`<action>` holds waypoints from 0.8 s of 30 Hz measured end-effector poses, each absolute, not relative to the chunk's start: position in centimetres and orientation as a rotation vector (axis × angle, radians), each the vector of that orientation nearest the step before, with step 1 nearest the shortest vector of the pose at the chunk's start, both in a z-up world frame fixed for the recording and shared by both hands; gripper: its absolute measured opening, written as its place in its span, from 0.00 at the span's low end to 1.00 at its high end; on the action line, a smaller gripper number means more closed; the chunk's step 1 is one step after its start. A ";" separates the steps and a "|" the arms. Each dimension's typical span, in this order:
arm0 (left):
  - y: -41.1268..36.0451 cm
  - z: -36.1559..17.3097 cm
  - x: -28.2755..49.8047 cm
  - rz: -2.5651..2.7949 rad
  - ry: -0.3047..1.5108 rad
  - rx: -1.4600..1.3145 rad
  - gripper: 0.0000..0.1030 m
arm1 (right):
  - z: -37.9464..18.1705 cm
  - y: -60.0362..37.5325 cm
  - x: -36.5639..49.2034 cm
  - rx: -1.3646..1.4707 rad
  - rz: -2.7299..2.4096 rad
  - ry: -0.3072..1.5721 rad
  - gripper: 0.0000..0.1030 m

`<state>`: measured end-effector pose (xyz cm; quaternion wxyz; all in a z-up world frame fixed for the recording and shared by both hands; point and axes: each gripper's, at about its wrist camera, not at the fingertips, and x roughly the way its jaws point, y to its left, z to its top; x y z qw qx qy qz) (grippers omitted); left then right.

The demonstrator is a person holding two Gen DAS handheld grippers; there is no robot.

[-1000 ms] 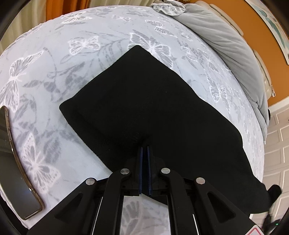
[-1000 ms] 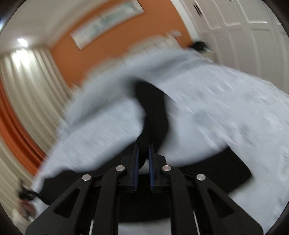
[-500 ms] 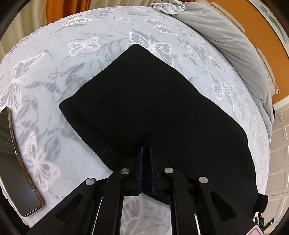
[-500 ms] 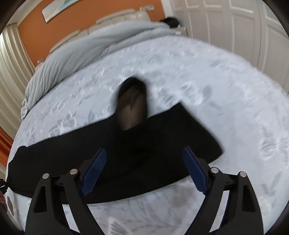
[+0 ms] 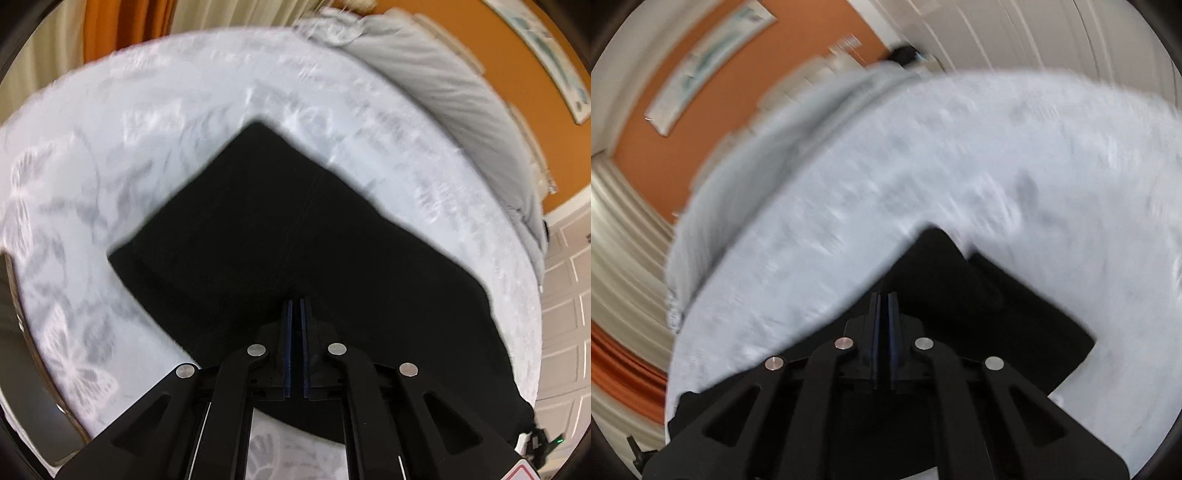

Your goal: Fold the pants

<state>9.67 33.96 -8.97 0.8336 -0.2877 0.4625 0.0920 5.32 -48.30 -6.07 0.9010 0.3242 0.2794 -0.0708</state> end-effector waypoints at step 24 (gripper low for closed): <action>34.2 -6.7 6.8 0.284 0.986 -0.478 0.25 | -5.6 -46.1 0.7 0.251 -0.339 0.726 0.09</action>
